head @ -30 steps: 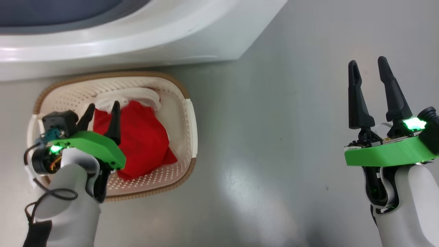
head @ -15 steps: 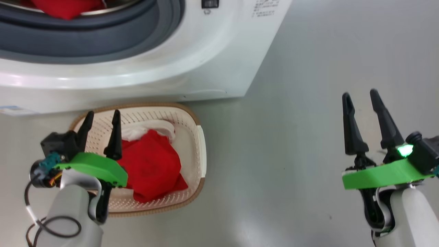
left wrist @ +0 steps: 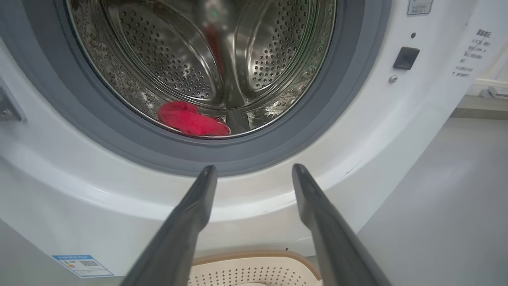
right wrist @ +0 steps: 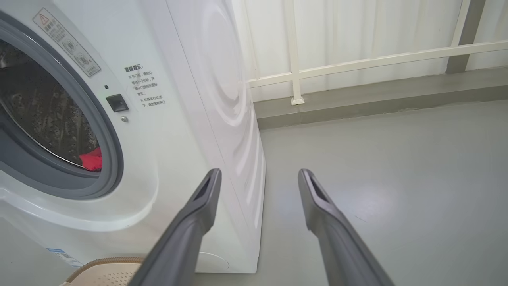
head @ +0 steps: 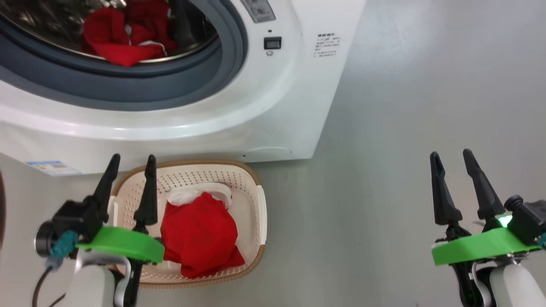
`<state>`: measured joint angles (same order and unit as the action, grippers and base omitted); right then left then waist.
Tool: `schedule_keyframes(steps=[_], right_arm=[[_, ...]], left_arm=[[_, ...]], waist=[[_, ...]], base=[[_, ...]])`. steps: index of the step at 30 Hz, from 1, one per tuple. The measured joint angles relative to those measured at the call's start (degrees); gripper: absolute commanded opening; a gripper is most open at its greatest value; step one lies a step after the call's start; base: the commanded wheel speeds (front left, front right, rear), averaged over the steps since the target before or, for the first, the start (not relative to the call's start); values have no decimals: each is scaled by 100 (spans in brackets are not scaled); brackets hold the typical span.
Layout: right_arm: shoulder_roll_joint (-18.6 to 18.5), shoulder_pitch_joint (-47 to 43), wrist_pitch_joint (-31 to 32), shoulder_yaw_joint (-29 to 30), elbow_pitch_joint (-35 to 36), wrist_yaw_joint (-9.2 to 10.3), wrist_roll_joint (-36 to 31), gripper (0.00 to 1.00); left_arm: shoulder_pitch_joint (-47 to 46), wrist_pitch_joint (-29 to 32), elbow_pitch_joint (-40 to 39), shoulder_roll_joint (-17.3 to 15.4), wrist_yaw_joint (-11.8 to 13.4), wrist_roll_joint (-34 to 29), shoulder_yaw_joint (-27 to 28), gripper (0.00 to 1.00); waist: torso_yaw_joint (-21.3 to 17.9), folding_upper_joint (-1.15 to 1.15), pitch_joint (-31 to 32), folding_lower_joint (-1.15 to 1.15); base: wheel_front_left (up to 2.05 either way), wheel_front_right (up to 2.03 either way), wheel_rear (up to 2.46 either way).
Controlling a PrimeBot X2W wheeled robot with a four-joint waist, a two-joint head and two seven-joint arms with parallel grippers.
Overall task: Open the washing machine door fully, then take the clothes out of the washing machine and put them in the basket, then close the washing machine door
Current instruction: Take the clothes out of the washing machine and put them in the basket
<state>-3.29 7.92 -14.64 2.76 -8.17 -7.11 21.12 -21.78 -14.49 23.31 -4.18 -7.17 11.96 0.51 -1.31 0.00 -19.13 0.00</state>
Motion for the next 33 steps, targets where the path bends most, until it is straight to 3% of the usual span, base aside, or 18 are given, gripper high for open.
schedule_keyframes(steps=[20,33], right_arm=[[-20,-759,1,79,26,0,21,100],[-22,-811,1,149,56,0,22,100]], left_arm=[[1703,0,-1579,153,0,-197,408,100],[1835,0,-1735,162,0,-201,467,100]], waist=[[12,0,805,0],[-2,0,790,0]], base=[[0,0,0],[0,0,0]])
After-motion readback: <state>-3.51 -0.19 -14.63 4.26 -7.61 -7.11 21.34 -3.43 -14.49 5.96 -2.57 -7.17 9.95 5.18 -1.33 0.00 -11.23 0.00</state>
